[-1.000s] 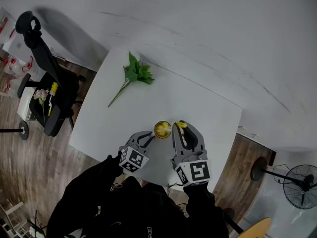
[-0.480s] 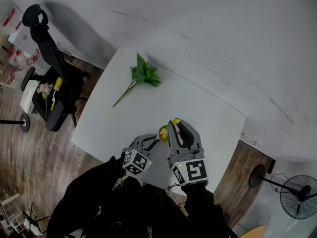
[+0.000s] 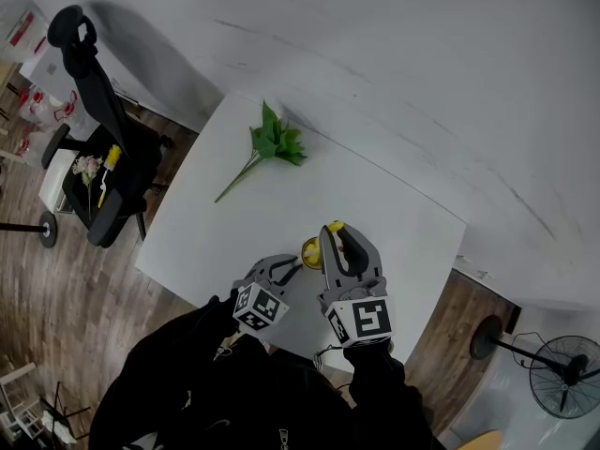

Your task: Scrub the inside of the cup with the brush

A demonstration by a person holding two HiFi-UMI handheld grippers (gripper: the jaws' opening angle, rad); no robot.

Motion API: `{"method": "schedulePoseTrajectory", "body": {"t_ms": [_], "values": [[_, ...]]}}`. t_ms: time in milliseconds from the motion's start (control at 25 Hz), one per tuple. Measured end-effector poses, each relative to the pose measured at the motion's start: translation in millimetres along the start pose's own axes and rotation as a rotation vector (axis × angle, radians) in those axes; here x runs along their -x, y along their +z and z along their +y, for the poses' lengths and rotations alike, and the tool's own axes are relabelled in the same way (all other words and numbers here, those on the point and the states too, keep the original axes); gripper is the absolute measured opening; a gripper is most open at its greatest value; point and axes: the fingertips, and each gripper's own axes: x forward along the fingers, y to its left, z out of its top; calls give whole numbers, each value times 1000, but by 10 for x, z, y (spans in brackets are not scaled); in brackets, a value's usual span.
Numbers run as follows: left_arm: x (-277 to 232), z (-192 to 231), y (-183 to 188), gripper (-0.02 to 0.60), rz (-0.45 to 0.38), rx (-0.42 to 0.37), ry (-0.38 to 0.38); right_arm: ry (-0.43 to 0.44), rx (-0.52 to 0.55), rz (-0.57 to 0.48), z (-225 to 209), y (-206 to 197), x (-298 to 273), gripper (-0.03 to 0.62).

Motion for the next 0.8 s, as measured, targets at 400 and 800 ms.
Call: {"method": "schedulePoseTrajectory", "body": {"t_ms": [400,800], "values": [[6,-11,3,80,-3,-4,5,-72,-16,16,-227,-102,207,88],[2,-26,5,80,-4,-8,11,-83,-18,31,-147,-208,498,87]]}}
